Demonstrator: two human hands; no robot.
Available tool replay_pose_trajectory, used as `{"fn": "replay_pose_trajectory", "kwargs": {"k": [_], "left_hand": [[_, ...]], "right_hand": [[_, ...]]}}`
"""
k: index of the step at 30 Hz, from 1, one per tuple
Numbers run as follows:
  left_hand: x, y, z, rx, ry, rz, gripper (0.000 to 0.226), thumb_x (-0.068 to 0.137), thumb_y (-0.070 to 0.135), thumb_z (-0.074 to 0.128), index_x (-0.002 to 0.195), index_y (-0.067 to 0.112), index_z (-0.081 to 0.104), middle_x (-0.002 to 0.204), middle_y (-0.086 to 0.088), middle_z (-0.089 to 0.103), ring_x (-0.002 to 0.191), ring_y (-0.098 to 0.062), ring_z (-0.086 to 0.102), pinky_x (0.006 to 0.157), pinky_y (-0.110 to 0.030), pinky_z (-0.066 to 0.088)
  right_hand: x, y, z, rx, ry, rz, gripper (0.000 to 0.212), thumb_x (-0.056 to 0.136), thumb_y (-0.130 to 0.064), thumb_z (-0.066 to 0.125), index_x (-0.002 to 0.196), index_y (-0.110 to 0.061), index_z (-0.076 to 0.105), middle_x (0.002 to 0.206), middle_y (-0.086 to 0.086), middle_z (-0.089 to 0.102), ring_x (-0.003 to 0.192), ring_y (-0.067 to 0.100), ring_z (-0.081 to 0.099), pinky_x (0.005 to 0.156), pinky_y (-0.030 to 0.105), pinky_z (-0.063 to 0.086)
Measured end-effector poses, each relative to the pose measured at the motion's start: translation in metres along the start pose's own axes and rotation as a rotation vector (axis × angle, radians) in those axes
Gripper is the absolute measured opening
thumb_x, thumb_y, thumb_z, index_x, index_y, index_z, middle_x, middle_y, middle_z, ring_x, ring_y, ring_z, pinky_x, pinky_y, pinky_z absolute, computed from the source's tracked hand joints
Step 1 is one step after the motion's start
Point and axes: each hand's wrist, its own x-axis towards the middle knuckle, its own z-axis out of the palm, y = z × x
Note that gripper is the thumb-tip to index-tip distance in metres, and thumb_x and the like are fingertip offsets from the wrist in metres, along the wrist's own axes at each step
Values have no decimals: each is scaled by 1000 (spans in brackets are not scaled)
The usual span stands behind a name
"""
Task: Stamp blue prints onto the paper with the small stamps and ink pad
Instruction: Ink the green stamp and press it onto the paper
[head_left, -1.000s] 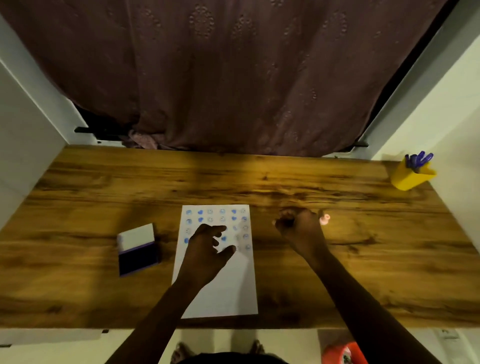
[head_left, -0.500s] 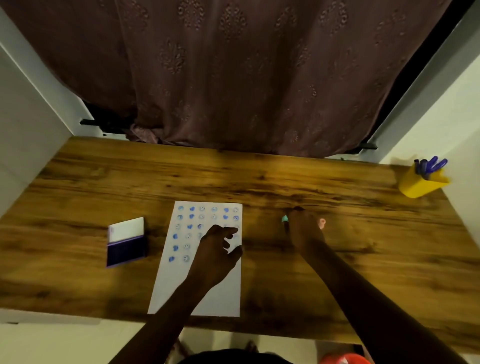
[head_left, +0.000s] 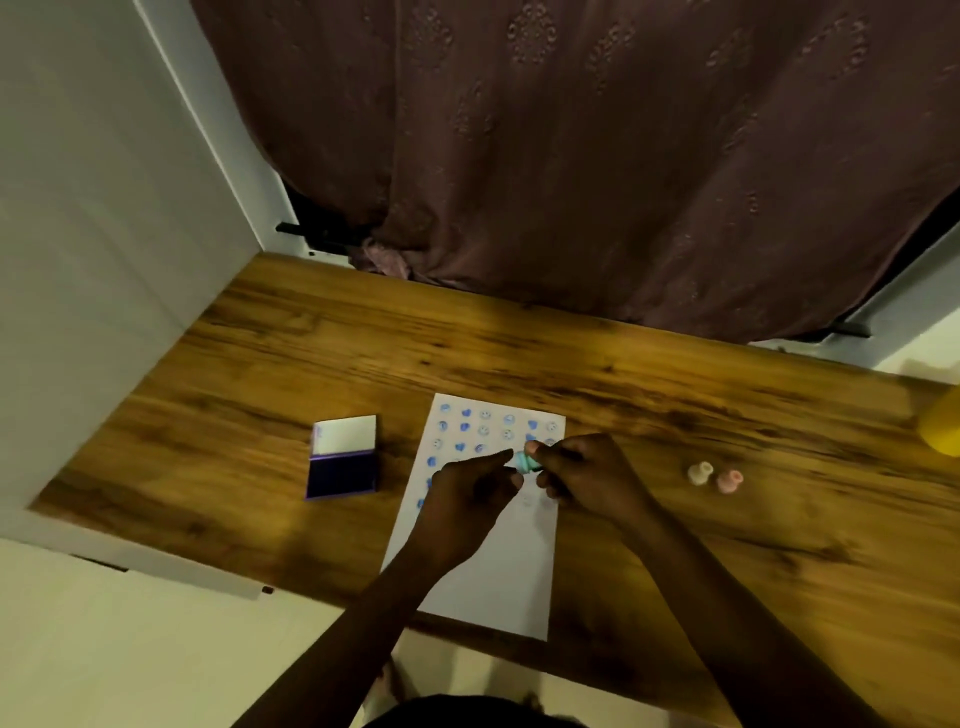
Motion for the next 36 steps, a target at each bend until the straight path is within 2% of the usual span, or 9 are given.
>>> {"fn": "replay_pose_trajectory", "kwargs": {"k": [3,9,11,14,18,21,24,28,36], "left_hand": [[-7,-9,-24,-250,41,-67,42,95,10,71,131,30,60,127,-12,73,109,-29,75,95,-48,62],[-15,-29,-77,-279,76,-79,21,86,41,74,100,57,76,96,23,82,91,-10,80,76,-23,64],[-18,-37,-94,-299,106,-81,15,87,40,76,94,52,79,92,17,83,87,-11,80,72,-19,62],[-24,-52,-124,-389,183,-113,14,84,30,79,95,38,79,96,4,83,94,-17,80,74,-22,63],[-34,-72,-165,-306,257,-118,16,89,33,74,100,43,80,99,12,83,98,-8,79,75,-16,60],[-41,-89,-189,-263,331,-182,12,92,34,75,102,32,82,97,9,84,92,-9,80,76,-26,63],[-46,-101,-207,-258,385,-229,7,93,26,76,92,23,82,89,3,84,82,-12,80,74,-35,64],[-51,-110,-221,-280,412,-260,13,93,25,77,83,18,81,80,-6,81,78,-23,78,71,-41,60],[-47,-126,-231,-333,381,-277,4,92,18,78,92,17,82,88,-3,83,85,-23,79,75,-44,62]], "right_hand": [[-1,-14,25,55,-73,17,30,91,-45,72,93,-16,76,79,8,80,59,11,71,58,23,59],[2,-39,68,56,-204,-46,18,90,-42,75,92,-24,76,81,-1,80,70,12,76,63,17,57],[5,-48,78,41,-253,-114,12,89,-33,78,96,-24,80,86,-2,81,79,15,77,69,20,61],[11,-65,100,-36,-254,-222,25,87,-22,81,112,-21,80,96,-4,81,87,13,77,76,22,63],[22,-80,136,-251,-197,-358,33,86,-24,81,117,-13,76,110,0,78,98,11,74,84,25,62],[27,-83,162,-440,-169,-423,33,88,-31,79,115,-12,73,110,2,77,99,13,72,78,18,56],[33,-82,189,-630,-188,-482,31,94,-31,72,116,-10,70,116,9,74,108,23,71,87,32,60],[40,-77,213,-915,-191,-468,34,102,-36,59,127,-13,63,128,9,67,118,23,64,95,31,56],[42,-65,233,-1138,-231,-367,36,105,-21,49,138,-10,54,144,18,54,134,36,54,114,42,42]]}}
